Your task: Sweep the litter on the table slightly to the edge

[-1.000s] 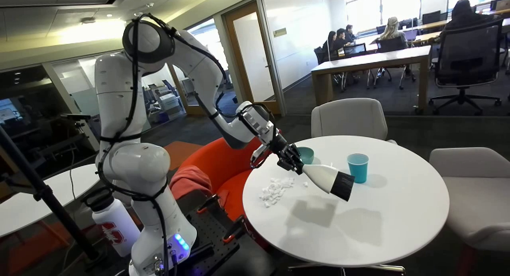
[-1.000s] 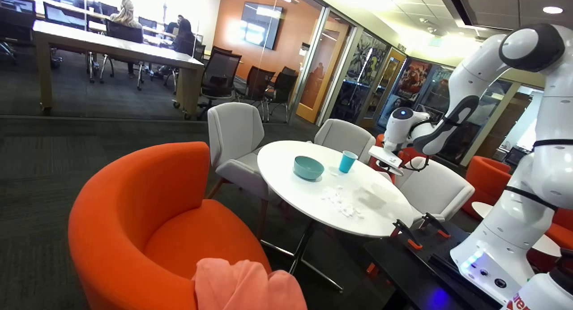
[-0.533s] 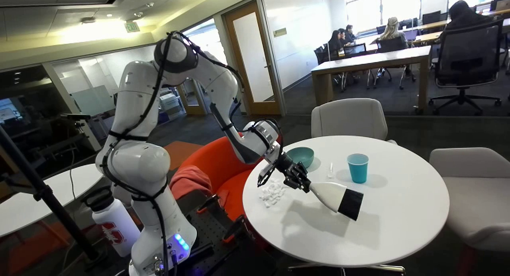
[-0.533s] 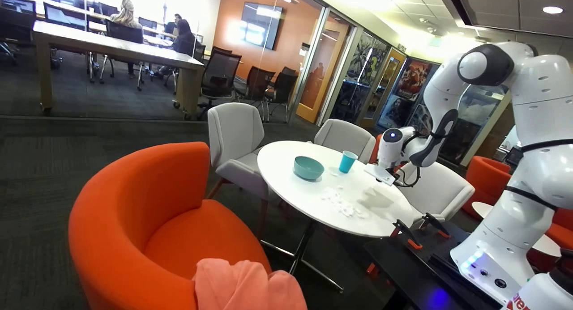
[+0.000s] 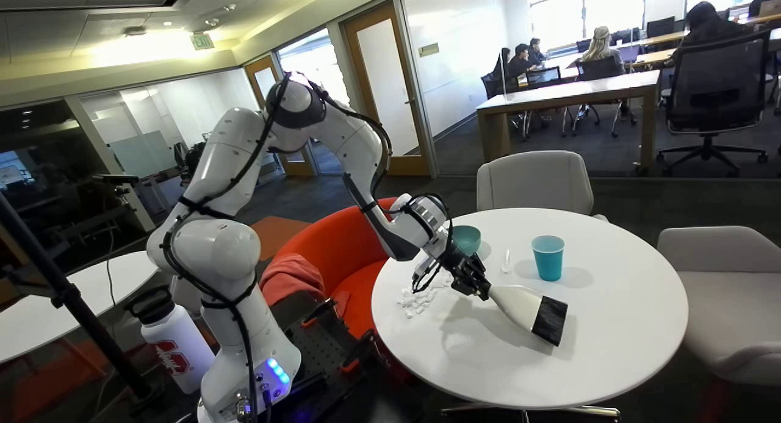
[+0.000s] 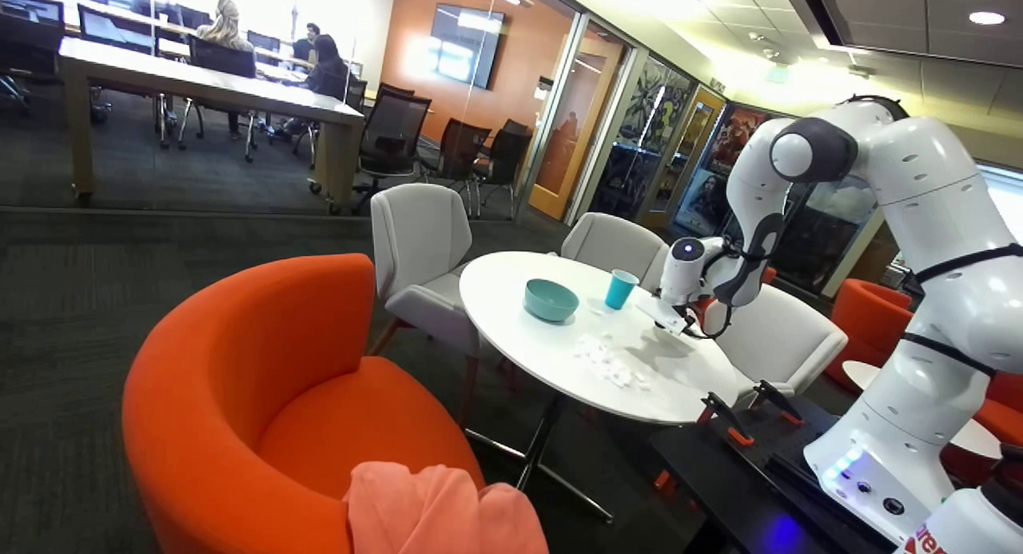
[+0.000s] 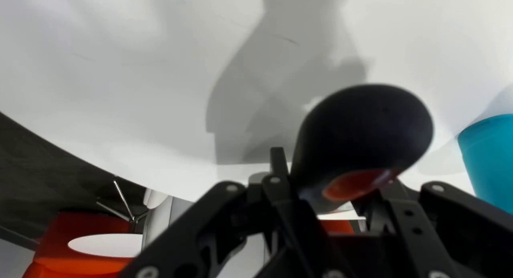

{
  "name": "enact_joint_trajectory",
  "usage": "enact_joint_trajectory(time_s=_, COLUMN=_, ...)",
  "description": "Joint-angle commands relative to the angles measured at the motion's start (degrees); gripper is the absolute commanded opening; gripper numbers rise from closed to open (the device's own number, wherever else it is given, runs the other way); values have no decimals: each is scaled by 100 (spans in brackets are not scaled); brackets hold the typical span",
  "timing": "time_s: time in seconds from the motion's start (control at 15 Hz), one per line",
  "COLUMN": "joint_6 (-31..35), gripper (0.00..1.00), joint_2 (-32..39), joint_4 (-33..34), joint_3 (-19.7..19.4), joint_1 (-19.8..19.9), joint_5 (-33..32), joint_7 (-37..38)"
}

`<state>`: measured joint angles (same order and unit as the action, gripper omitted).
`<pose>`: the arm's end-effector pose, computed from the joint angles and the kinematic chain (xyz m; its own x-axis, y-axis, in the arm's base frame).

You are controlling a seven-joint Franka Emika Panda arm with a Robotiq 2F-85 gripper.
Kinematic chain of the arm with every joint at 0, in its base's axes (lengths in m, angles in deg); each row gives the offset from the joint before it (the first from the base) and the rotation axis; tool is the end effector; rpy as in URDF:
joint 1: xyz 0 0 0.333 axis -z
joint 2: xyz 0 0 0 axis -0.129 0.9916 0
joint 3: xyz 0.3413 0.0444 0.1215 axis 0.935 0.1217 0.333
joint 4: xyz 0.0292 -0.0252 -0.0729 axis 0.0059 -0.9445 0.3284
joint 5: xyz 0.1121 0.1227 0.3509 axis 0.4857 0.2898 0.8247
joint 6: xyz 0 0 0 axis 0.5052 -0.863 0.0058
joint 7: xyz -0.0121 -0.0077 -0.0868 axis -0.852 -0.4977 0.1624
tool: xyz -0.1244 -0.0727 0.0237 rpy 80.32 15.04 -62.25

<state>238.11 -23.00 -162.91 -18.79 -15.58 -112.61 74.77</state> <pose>0.5396 -0.1149 0.0729 0.1982 -0.7692 0.6075 -0.9576 -0.2842 -0.0474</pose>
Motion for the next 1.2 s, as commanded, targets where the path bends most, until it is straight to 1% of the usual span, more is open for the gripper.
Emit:
enact_joint_trajectory(time_s=0.0, joint_6=770, gripper=14, joint_2=746, joint_4=380, joint_3=-309, joint_1=-63, joint_5=394, joint_7=-1)
enact_joint_trajectory(time_s=0.2, joint_6=1300, gripper=14, joint_2=1219, joint_4=463, joint_3=-536, joint_1=-158, joint_5=720, joint_7=-4)
enact_joint_trajectory(time_s=0.27, joint_6=1436, gripper=22, joint_2=1347, joint_4=482, joint_3=-577, joint_1=-210, joint_5=836, joint_7=-5)
enact_joint_trajectory(time_s=0.33, joint_6=1605, gripper=63, joint_2=1427, joint_4=459, joint_3=-677, joint_1=-282, joint_5=915, joint_7=-6)
enact_joint_trajectory(time_s=0.4, joint_6=1747, gripper=62, joint_2=1501, joint_4=438, joint_3=-805, joint_1=-393, joint_5=1011, joint_7=-7)
enact_joint_trajectory(time_s=0.47, joint_6=1943, gripper=65, joint_2=1508, joint_4=359, joint_3=-997, joint_1=-551, joint_5=1076, joint_7=-7)
enact_joint_trajectory(time_s=0.67, joint_6=2665, gripper=86, joint_2=1409, joint_4=57, joint_3=-1673, joint_1=-1030, joint_5=1083, joint_7=-7)
enact_joint_trajectory(time_s=0.73, joint_6=2919, gripper=95, joint_2=1308, joint_4=-74, joint_3=-1901, joint_1=-1148, joint_5=1069, joint_7=-71)
enact_joint_trajectory(time_s=0.8, joint_6=2494, gripper=99, joint_2=583, joint_4=-217, joint_3=-1641, joint_1=-923, joint_5=948, joint_7=-437)
enact_joint_trajectory(time_s=0.87, joint_6=2388, gripper=100, joint_2=242, joint_4=-518, joint_3=-1616, joint_1=-904, joint_5=1475, joint_7=-1176)
enact_joint_trajectory(time_s=0.93, joint_6=2528, gripper=100, joint_2=155, joint_4=-526, joint_3=-1875, joint_1=-1051, joint_5=932, joint_7=-594)
enact_joint_trajectory(time_s=1.0, joint_6=2518, gripper=100, joint_2=-220, joint_4=-691, joint_3=-1827, joint_1=-937, joint_5=895, joint_7=-764)
enact_joint_trajectory(time_s=1.13, joint_6=2518, gripper=100, joint_2=-828, joint_4=-762, joint_3=-1561, joint_1=-543, joint_5=504, joint_7=-659)
